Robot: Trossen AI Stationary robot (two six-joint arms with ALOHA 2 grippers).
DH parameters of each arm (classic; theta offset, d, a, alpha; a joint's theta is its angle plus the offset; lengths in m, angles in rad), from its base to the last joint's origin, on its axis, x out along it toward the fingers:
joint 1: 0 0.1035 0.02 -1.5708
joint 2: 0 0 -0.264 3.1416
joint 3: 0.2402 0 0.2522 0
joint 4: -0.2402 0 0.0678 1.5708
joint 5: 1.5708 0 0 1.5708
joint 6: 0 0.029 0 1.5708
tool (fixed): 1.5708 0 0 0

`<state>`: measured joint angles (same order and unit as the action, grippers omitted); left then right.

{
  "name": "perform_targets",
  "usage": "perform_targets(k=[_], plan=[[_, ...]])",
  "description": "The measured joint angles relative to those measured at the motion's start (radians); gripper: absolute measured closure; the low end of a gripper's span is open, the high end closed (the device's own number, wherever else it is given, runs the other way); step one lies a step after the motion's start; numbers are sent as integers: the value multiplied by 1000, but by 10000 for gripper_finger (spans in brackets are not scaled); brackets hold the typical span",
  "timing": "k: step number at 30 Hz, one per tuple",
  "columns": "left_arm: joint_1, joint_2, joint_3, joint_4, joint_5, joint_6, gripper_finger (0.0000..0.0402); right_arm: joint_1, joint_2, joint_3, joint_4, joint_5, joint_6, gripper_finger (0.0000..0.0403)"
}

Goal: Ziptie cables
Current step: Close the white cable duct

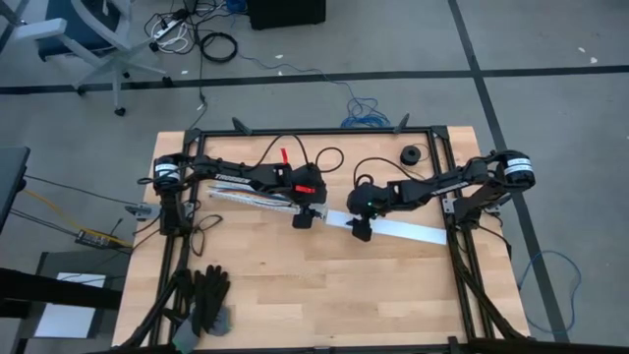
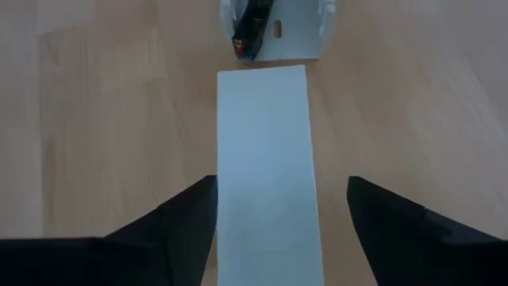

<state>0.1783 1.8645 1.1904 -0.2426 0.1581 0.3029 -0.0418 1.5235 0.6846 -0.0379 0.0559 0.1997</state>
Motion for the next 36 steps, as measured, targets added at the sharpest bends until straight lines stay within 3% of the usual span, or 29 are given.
perform_targets(k=[7,17,22,36], plan=[[-3,0,0,15,0,0,179,14,73,0,57,3,-13,132],[-3,0,0,14,0,-1,179,13,109,2,30,22,-21,169],[-4,0,0,16,0,-64,179,13,108,2,27,18,-12,209],[-4,0,0,14,0,-110,179,13,110,1,87,-6,-5,388]])
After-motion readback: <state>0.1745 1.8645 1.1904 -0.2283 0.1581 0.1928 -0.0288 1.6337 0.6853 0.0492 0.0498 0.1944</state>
